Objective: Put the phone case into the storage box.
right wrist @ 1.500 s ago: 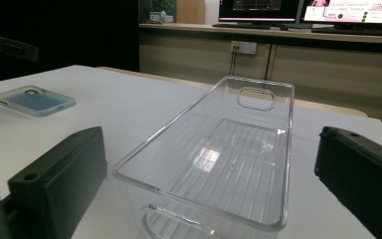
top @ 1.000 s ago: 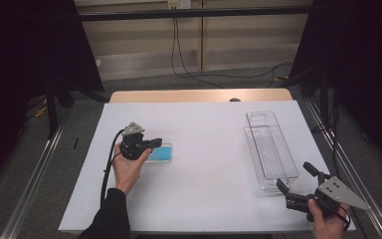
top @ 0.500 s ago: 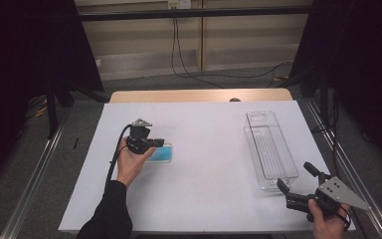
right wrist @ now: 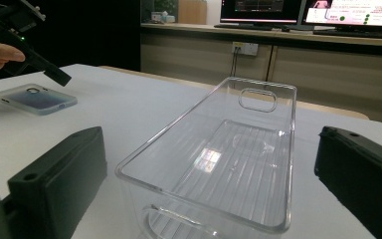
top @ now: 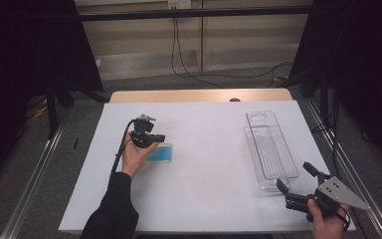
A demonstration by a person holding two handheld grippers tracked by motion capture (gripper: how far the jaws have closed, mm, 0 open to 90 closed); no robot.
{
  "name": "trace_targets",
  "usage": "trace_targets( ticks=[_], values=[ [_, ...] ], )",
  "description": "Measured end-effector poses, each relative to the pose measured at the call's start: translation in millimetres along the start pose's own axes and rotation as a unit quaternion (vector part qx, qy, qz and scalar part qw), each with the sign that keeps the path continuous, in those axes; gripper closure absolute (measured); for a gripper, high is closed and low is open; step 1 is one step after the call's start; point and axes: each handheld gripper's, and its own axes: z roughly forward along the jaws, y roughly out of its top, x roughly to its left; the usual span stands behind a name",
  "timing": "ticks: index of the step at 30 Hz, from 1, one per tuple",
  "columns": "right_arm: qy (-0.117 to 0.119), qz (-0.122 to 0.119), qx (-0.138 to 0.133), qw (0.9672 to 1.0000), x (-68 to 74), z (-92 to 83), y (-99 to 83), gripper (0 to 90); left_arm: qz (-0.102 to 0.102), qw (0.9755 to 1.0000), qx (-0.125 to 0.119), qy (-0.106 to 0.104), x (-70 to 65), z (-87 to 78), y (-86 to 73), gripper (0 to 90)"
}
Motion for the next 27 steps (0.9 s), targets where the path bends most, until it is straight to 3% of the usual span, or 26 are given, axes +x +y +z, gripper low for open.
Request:
trace_targets(
  ticks=[7, 16, 19, 27],
  values=[
    [0.001, -0.002, 0.0, 1.0, -0.6, -0.9, -0.3, 0.0, -0.007, 0.9999, 0.009, 0.009, 0.8, 14.8, 1.9, 90.0],
    [0.0, -0.002, 0.0, 1.0, -0.8, -1.0, -0.4, 0.0, -0.009, 0.9997, 0.01, 0.019, -0.1, 19.6, -0.3, 90.0],
    [-0.001, 0.0, -0.001, 1.0, -0.1, -1.3, -0.2, 0.0, -0.018, 0.9996, 0.008, 0.021, 0.9, 23.3, -1.1, 90.0],
    [-0.002, 0.0, -0.002, 1.0, -0.9, -1.7, -0.4, 0.0, -0.015, 0.9994, 0.015, 0.027, 0.1, 28.0, -3.7, 90.0]
  ],
)
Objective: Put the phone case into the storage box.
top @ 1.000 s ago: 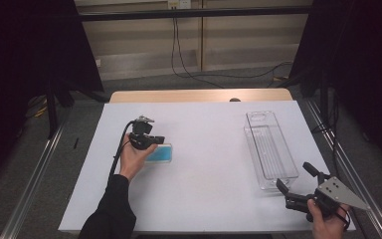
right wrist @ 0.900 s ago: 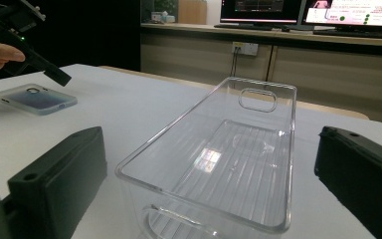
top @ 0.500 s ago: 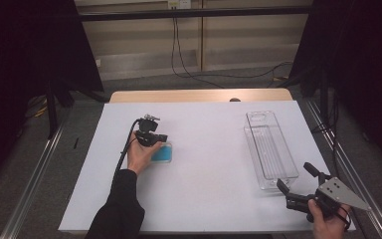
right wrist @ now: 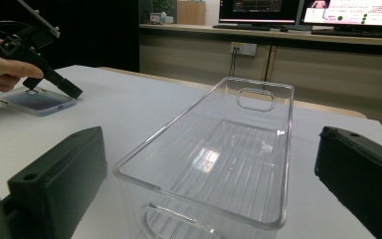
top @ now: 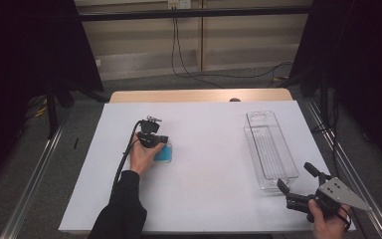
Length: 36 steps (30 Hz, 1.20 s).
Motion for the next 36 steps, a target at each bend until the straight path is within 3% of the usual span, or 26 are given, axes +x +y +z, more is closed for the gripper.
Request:
trace_targets(
  ticks=[3, 14, 19, 27, 36],
  values=[
    [0.0, 0.0, 0.0, 1.0, 0.5, -0.2, 0.2, 0.0, -0.007, 1.0, -0.001, -0.002, 0.7, 1.3, -0.8, 90.0],
    [0.0, 0.001, -0.001, 1.0, 0.4, -1.1, 0.3, 0.0, 0.003, 0.9999, -0.009, 0.004, -2.1, 1.3, -5.0, 90.0],
    [-0.001, 0.001, -0.001, 1.0, 0.4, -1.4, 0.1, 0.0, 0.008, 0.9999, -0.007, -0.001, -2.0, -0.5, -6.8, 90.0],
    [-0.002, 0.0, -0.001, 1.0, 0.0, -1.7, 0.2, 0.0, 0.001, 0.9998, -0.011, -0.019, -2.3, -4.8, -13.7, 90.0],
    [-0.002, -0.001, -0.001, 1.0, 0.3, -1.6, 0.2, 0.0, 0.019, 0.9994, -0.008, -0.029, -5.2, -9.5, -18.9, 90.0]
  ],
)
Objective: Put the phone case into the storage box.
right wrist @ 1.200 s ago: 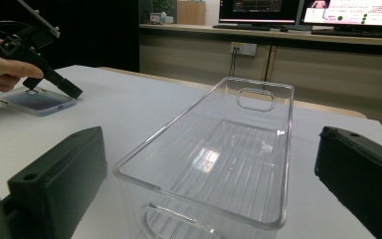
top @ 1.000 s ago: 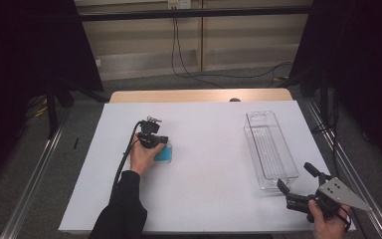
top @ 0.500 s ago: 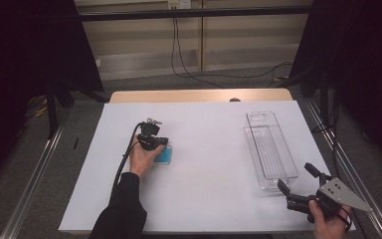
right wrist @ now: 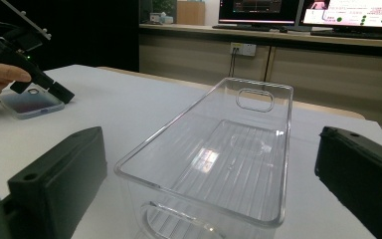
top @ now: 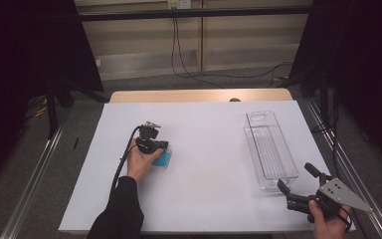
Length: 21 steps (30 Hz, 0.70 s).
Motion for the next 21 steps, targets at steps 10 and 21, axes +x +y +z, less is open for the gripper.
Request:
trace_targets(
  ticks=[10, 21],
  values=[
    [0.002, -0.002, 0.001, 1.0, 0.4, 0.2, 0.0, 0.0, 0.005, 0.9999, 0.0, -0.013, -1.4, -3.7, -5.6, 90.0],
    [0.001, 0.0, -0.001, 1.0, 0.3, 0.6, -0.2, 0.0, 0.011, 0.9999, 0.001, -0.012, -9.6, -8.9, -12.1, 90.0]
  ],
)
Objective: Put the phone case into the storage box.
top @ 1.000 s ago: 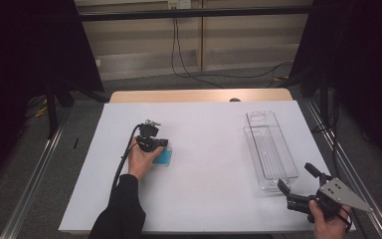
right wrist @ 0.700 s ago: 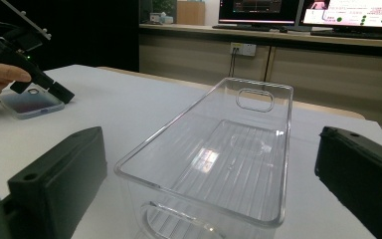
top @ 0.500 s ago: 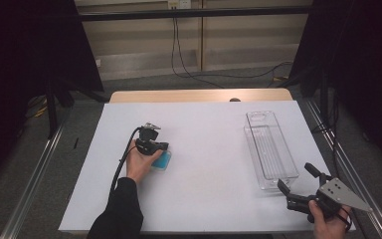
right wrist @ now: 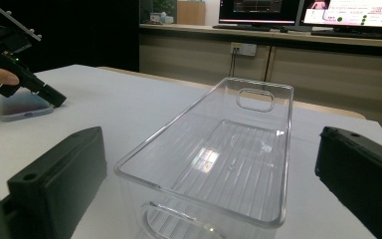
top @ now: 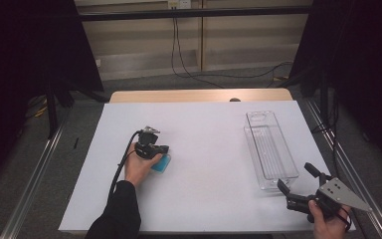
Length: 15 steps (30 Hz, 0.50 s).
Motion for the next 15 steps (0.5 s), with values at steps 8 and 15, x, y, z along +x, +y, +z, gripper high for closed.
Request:
trace_targets(
  ticks=[8, 15],
  values=[
    [0.0, -0.001, 0.001, 1.0, 0.0, -0.1, 0.0, 0.0, -0.004, 1.0, 0.002, -0.009, -0.9, -2.4, -2.5, 90.0],
    [0.002, -0.004, 0.002, 1.0, 0.4, 0.0, 0.2, 0.0, -0.004, 0.9999, 0.003, -0.011, -1.2, -3.3, -3.3, 90.0]
  ],
)
